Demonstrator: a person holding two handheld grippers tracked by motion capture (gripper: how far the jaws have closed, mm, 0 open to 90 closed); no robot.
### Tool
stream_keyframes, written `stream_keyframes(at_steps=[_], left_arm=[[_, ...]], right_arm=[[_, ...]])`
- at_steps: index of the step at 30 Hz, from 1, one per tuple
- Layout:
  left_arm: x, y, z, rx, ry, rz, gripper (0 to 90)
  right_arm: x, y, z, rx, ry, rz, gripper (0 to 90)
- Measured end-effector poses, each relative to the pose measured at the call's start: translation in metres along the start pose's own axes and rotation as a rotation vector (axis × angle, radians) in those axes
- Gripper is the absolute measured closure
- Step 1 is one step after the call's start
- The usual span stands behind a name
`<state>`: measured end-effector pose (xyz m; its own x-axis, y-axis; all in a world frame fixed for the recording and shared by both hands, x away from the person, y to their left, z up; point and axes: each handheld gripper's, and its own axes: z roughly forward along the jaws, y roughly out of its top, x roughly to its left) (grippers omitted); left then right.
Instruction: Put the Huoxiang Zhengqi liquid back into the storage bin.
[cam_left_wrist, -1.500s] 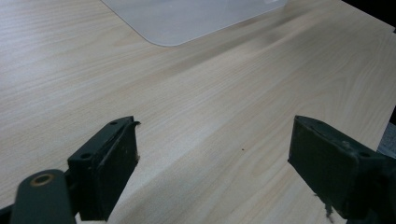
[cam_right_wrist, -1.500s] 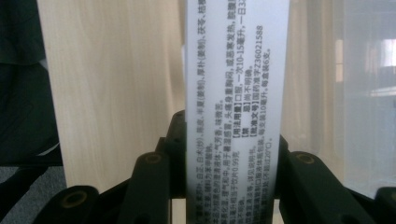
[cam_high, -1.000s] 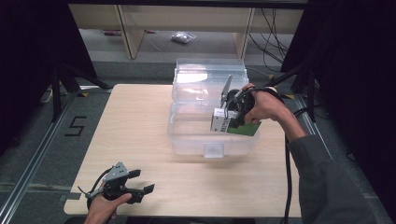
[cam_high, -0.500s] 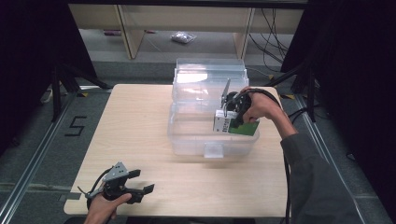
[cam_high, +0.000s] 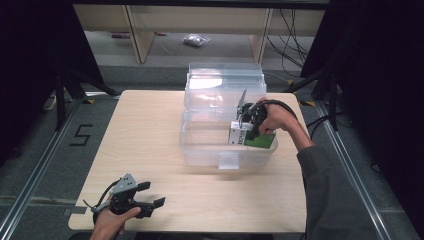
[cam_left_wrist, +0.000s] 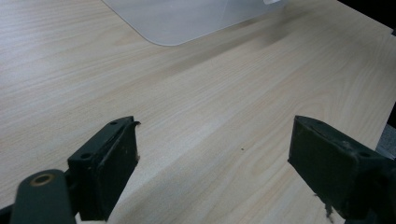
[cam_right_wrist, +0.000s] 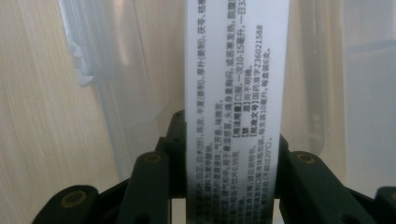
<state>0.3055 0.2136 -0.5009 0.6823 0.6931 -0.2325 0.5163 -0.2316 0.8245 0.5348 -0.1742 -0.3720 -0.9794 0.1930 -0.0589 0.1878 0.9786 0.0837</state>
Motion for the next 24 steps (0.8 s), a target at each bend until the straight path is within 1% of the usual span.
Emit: stream_keyframes(at_steps=[1,2,4,5,6,7,8,9,10,11,12,13,14,15,16,18,19,20,21,22,23,24], left_arm=[[0.000,0.000,0.000,-0.004,-0.002,0.000,14.9],[0.000,0.000,0.000,0.004,-0.001,0.001,14.9],[0.000,0.000,0.000,0.004,0.003,0.002,14.9],[0.000,0.000,0.000,0.006,0.003,-0.001,14.9],[0.000,0.000,0.000,0.002,0.002,0.002,14.9],[0.000,0.000,0.000,-0.004,-0.001,0.000,14.9],[0.000,0.000,0.000,-0.004,-0.001,0.000,14.9],[0.000,0.000,0.001,-0.009,-0.003,0.000,14.9],[0.000,0.000,0.001,-0.009,-0.003,0.000,14.9],[0.000,0.000,0.000,-0.005,-0.001,0.001,14.9],[0.000,0.000,0.000,-0.006,-0.001,0.001,14.9],[0.000,0.000,0.000,-0.005,0.000,0.002,14.9],[0.000,0.000,0.000,-0.005,0.000,0.002,14.9],[0.000,0.000,0.000,-0.006,0.000,0.001,14.9],[0.000,0.000,0.000,-0.006,-0.001,0.001,14.9],[0.000,0.000,0.000,-0.005,0.000,0.001,14.9],[0.000,0.000,0.000,-0.006,-0.001,0.001,14.9],[0.000,0.000,0.000,-0.006,0.000,0.001,14.9],[0.000,0.000,0.000,-0.008,-0.002,0.001,14.9],[0.000,0.000,0.000,0.001,0.001,-0.001,14.9],[0.000,0.000,0.000,0.001,0.001,-0.001,14.9],[0.000,0.000,-0.001,0.004,0.002,0.003,14.9]], right_arm=[[0.000,0.000,0.002,0.005,0.004,0.009,65.1],[0.000,-0.001,0.004,0.006,-0.002,0.007,65.1],[0.000,-0.002,0.006,0.009,0.005,0.012,65.1],[-0.002,-0.004,0.009,0.017,0.009,0.000,65.0],[-0.001,-0.004,0.011,0.021,0.012,0.011,65.1],[-0.003,-0.004,0.012,0.020,0.017,-0.001,65.0],[-0.003,-0.004,0.012,0.020,0.017,-0.001,65.0],[-0.007,-0.006,0.017,-0.027,0.007,-0.067,65.0],[-0.007,-0.006,0.017,-0.027,0.007,-0.067,65.0],[-0.004,-0.006,0.020,-0.019,0.022,-0.037,65.0],[-0.002,-0.006,0.020,-0.012,0.021,-0.024,64.9],[0.000,-0.006,0.022,-0.019,0.046,-0.009,64.9],[-0.001,-0.007,0.023,-0.014,0.029,-0.026,64.9],[-0.002,-0.007,0.025,-0.008,0.034,-0.044,64.9],[-0.001,-0.007,0.026,-0.004,0.025,-0.033,64.9],[-0.001,-0.007,0.027,-0.003,0.030,-0.032,64.8],[-0.002,-0.006,0.030,-0.006,0.040,-0.055,64.8],[-0.001,-0.006,0.031,-0.003,0.039,-0.048,64.8],[-0.004,-0.007,0.033,-0.007,0.030,-0.082,64.8],[0.000,-0.007,0.034,0.006,0.032,-0.038,64.8],[-0.003,-0.008,0.037,-0.004,0.040,-0.074,64.8],[0.002,-0.007,0.035,0.033,0.042,-0.005,64.7]])
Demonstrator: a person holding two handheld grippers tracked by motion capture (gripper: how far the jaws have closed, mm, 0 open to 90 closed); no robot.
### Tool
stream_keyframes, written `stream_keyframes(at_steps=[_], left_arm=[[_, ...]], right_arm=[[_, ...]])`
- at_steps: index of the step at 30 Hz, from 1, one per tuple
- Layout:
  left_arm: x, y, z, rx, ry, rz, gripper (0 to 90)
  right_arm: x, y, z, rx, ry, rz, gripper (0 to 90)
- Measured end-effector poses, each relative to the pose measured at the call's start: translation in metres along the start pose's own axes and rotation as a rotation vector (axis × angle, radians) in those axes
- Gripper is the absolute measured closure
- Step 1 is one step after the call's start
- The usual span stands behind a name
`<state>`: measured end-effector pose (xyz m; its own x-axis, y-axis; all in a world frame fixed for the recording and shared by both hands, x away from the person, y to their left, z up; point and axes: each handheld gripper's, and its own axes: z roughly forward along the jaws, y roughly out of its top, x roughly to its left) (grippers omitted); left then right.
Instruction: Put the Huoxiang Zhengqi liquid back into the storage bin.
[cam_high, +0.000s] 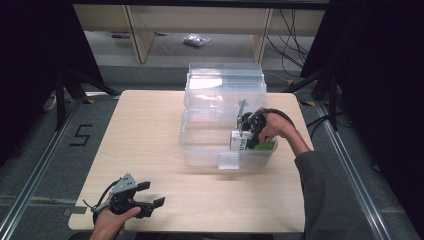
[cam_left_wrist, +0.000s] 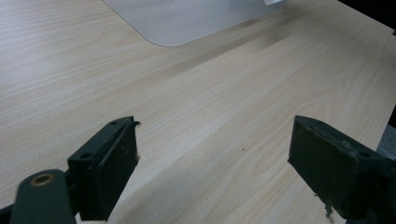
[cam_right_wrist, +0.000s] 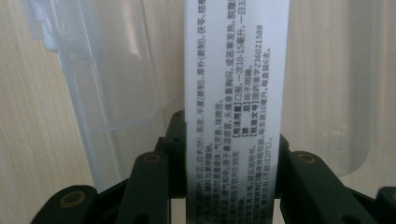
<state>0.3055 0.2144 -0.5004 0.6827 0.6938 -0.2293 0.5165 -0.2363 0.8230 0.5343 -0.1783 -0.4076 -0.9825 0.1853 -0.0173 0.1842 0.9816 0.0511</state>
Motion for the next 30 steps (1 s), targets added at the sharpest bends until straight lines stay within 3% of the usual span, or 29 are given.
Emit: stream_keyframes(at_steps=[2,3,4,5,6,9,10,16,17,21,25,26,27,29,30], left_arm=[[0.000,0.000,0.000,-0.002,0.000,-0.003,14.9],[0.000,0.000,0.001,-0.004,-0.001,-0.005,14.9],[0.000,0.000,0.001,-0.003,-0.001,-0.004,14.9],[0.000,-0.001,0.001,-0.011,-0.002,-0.002,14.9],[0.000,-0.001,0.001,-0.011,-0.002,-0.002,14.9],[0.000,0.000,0.001,-0.005,0.001,-0.008,14.9],[0.000,0.000,0.001,-0.005,0.001,-0.007,14.9],[0.000,0.000,0.001,-0.003,0.000,-0.005,14.9],[0.000,0.000,0.001,-0.003,0.001,-0.005,14.9],[0.000,0.000,0.001,-0.005,-0.001,-0.004,14.9],[0.000,-0.001,0.001,-0.009,0.001,-0.001,14.9],[-0.001,0.000,0.001,-0.010,0.002,-0.010,14.9],[-0.001,0.000,0.001,-0.008,0.003,-0.011,14.9],[0.000,-0.001,0.001,0.001,0.007,0.005,14.9],[-0.001,-0.001,0.002,-0.010,0.007,-0.008,14.9]], right_arm=[[-0.003,0.000,0.004,-0.030,0.006,-0.059,64.6],[-0.003,0.000,0.004,-0.025,0.002,-0.045,64.6],[-0.004,0.000,0.006,-0.030,0.006,-0.067,64.6],[-0.003,0.000,0.006,-0.022,0.012,-0.049,64.5],[-0.004,0.000,0.008,-0.026,0.005,-0.066,64.4],[-0.001,0.000,0.008,-0.011,0.036,-0.028,64.0],[-0.003,0.000,0.009,-0.010,0.012,-0.053,63.7],[-0.004,0.000,0.009,-0.020,0.017,-0.087,62.2],[-0.002,-0.001,0.005,-0.026,0.024,-0.052,60.9],[-0.002,-0.005,-0.008,-0.056,0.007,-0.052,59.1],[0.000,-0.011,-0.025,-0.109,-0.001,0.003,56.5],[-0.001,-0.012,-0.029,-0.125,-0.007,-0.012,56.2],[0.001,-0.014,-0.034,-0.132,-0.025,0.026,55.5],[0.003,-0.016,-0.041,-0.149,-0.039,0.054,53.8],[0.004,-0.018,-0.044,-0.163,-0.045,0.062,52.7]])
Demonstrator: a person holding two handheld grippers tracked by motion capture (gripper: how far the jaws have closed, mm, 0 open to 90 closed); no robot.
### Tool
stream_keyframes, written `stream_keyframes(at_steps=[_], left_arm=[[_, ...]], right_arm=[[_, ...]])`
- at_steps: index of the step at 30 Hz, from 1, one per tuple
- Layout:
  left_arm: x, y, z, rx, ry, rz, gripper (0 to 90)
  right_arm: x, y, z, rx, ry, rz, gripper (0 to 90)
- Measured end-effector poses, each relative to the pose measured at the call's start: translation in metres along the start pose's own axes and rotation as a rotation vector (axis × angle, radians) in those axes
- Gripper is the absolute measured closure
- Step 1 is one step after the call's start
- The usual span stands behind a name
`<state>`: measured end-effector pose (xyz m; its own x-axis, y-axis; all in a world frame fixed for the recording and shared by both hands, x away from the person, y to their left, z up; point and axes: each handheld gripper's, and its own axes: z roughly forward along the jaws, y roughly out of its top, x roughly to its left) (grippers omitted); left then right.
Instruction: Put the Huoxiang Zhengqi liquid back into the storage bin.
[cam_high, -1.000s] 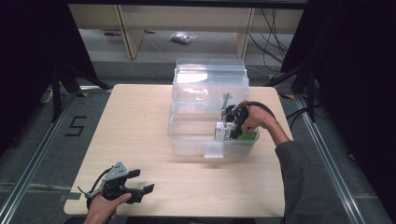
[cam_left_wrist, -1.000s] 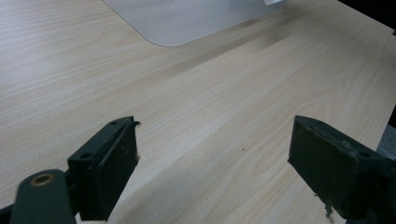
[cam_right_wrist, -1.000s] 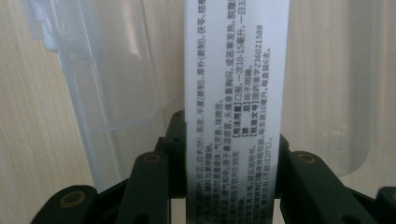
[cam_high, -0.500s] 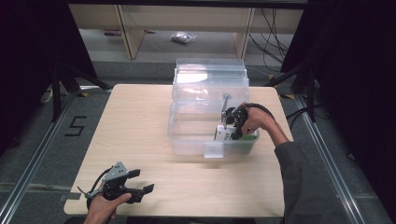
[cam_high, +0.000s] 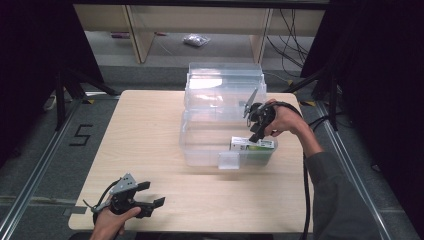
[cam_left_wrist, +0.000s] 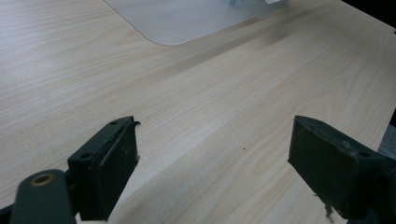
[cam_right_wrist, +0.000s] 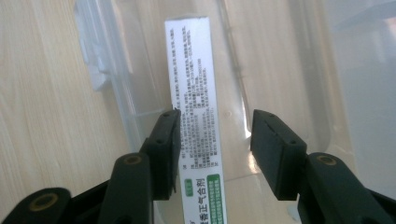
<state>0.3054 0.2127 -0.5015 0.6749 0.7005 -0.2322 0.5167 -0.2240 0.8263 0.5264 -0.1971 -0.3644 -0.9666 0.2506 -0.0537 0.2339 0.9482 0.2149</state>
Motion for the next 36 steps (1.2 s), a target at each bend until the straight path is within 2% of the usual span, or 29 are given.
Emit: stream_keyframes(at_steps=[2,3,4,8,9,10,12,13,14,15,17,20,24,27,28,32,33,35,36], left_arm=[[0.000,0.000,0.000,0.000,0.000,0.000,14.9],[0.000,0.000,0.001,-0.006,-0.004,-0.002,14.9],[0.000,0.000,0.001,-0.005,-0.004,-0.002,14.9],[0.000,0.000,0.001,-0.003,-0.003,-0.003,14.9],[0.000,0.000,0.000,0.003,0.000,-0.006,14.9],[0.000,0.000,0.001,-0.002,-0.003,-0.007,14.9],[0.000,0.000,0.001,0.002,0.000,-0.006,14.9],[0.000,0.000,0.001,-0.002,-0.001,-0.003,14.9],[0.000,0.000,0.001,-0.002,-0.001,-0.003,14.9],[0.000,0.000,0.000,-0.002,0.004,0.000,14.9],[0.000,0.000,0.000,-0.003,0.002,-0.002,14.9],[0.000,0.000,0.000,0.002,0.004,-0.004,14.9],[0.000,0.000,0.000,-0.004,0.003,-0.003,14.9],[0.001,0.001,-0.001,0.011,0.004,0.006,14.9],[0.001,0.000,0.000,-0.005,0.001,0.009,14.9],[0.001,0.001,-0.002,0.005,0.008,0.002,14.9],[0.001,0.000,0.000,-0.004,0.005,-0.007,14.9],[0.001,0.001,-0.001,0.008,0.005,0.005,14.9],[0.000,0.000,0.000,-0.004,0.004,0.002,14.9]], right_arm=[[0.003,-0.001,-0.005,-0.010,0.001,0.033,50.3],[0.008,-0.001,-0.007,-0.026,0.014,0.079,48.5],[0.005,-0.002,-0.008,-0.057,0.008,0.031,47.1],[0.009,-0.005,-0.015,-0.096,-0.013,0.118,42.6],[0.009,-0.006,-0.015,-0.111,-0.014,0.132,41.5],[0.009,-0.006,-0.016,-0.122,-0.024,0.126,39.7],[0.012,-0.008,-0.018,-0.137,-0.039,0.174,37.5],[0.012,-0.009,-0.018,-0.163,-0.050,0.183,37.2],[0.012,-0.009,-0.018,-0.163,-0.050,0.183,37.2],[0.014,-0.013,-0.021,-0.199,-0.058,0.222,35.5],[0.015,-0.015,-0.021,-0.219,-0.052,0.255,33.8],[0.020,-0.017,-0.021,-0.206,-0.065,0.268,31.3],[0.023,-0.018,-0.023,-0.238,-0.072,0.278,30.8],[0.027,-0.017,-0.021,-0.237,-0.071,0.293,29.4],[0.028,-0.017,-0.020,-0.237,-0.073,0.292,29.1],[0.031,-0.018,-0.020,-0.274,-0.074,0.326,28.9],[0.033,-0.019,-0.020,-0.300,-0.068,0.339,28.4],[0.035,-0.019,-0.020,-0.306,-0.068,0.357,27.4],[0.036,-0.020,-0.020,-0.301,-0.067,0.357,27.1]])
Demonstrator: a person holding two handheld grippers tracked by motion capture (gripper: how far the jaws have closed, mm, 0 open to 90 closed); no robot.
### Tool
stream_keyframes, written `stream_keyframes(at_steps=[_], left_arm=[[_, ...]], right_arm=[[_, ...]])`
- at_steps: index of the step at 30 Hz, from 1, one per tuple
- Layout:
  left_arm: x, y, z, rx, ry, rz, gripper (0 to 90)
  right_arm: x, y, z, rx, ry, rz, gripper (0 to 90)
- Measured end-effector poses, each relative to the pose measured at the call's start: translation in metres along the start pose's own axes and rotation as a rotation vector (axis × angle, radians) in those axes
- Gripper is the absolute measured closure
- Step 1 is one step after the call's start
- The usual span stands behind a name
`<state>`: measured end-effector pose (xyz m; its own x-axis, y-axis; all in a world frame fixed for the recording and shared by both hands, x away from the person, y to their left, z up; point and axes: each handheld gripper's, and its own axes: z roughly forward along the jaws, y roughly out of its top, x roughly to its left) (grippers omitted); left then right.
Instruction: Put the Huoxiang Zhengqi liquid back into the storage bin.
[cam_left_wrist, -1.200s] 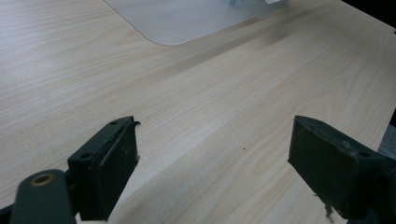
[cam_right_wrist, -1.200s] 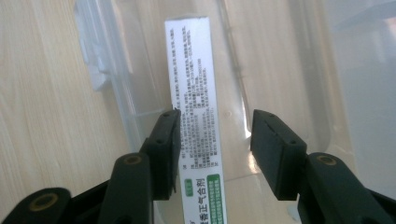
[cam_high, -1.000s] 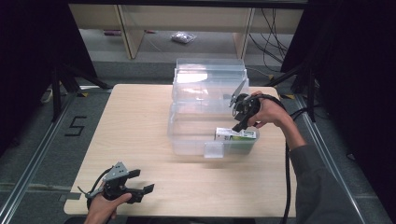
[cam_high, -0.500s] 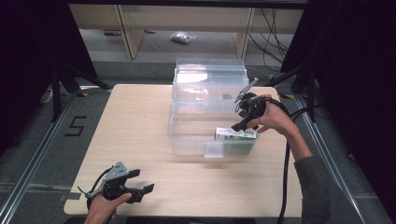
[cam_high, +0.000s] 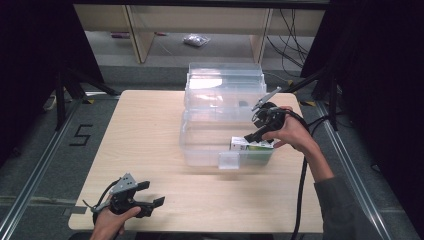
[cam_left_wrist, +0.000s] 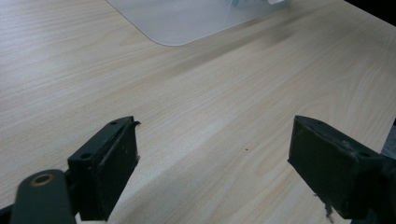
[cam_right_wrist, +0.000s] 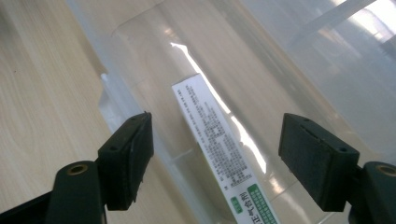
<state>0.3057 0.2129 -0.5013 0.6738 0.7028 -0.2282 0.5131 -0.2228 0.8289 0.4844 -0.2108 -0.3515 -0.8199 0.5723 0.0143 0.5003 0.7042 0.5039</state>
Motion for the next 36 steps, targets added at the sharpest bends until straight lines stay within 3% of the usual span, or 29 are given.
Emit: stream_keyframes(at_steps=[9,11,13,15,16,22,23,24,27,28,29,31,32,36], left_arm=[[0.001,0.000,0.000,0.002,0.008,-0.004,14.9],[0.001,0.000,0.000,0.010,0.002,0.001,14.9],[0.000,0.000,0.000,0.008,0.003,-0.006,14.9],[0.001,0.000,0.000,0.008,0.002,-0.004,14.9],[0.001,0.000,0.000,0.007,0.004,-0.002,14.9],[0.000,0.000,0.000,-0.002,0.011,-0.004,14.9],[0.000,0.000,0.000,-0.001,0.010,-0.005,14.9],[0.001,0.000,-0.001,0.008,0.003,-0.003,14.9],[0.001,0.000,0.000,0.007,0.003,-0.002,14.9],[0.001,0.000,0.000,0.007,0.003,-0.002,14.9],[0.001,0.000,0.000,0.012,0.003,-0.001,14.9],[0.000,0.000,0.000,0.002,0.005,-0.003,14.9],[0.000,0.000,0.000,0.002,0.005,-0.003,14.9],[0.001,0.000,0.000,0.007,0.001,-0.005,14.9]], right_arm=[[0.008,-0.007,-0.002,-0.046,-0.010,0.001,26.6],[0.012,-0.009,-0.003,-0.039,-0.001,0.021,26.7],[0.011,-0.010,-0.003,-0.056,-0.025,-0.002,26.8],[0.015,-0.012,-0.006,-0.050,-0.018,0.038,26.5],[0.014,-0.012,-0.006,-0.065,-0.021,0.013,26.3],[0.021,-0.019,-0.006,-0.076,-0.017,0.036,25.7],[0.023,-0.021,-0.007,-0.063,-0.019,0.065,25.7],[0.023,-0.022,-0.006,-0.094,-0.029,0.052,25.5],[0.023,-0.025,-0.009,-0.105,-0.021,0.048,25.4],[0.027,-0.026,-0.009,-0.103,-0.021,0.095,25.4],[0.026,-0.027,-0.009,-0.119,-0.022,0.070,25.4],[0.029,-0.029,-0.012,-0.093,-0.023,0.113,24.7],[0.028,-0.030,-0.011,-0.109,-0.020,0.087,24.7],[0.032,-0.032,-0.012,-0.110,-0.011,0.103,24.8]])
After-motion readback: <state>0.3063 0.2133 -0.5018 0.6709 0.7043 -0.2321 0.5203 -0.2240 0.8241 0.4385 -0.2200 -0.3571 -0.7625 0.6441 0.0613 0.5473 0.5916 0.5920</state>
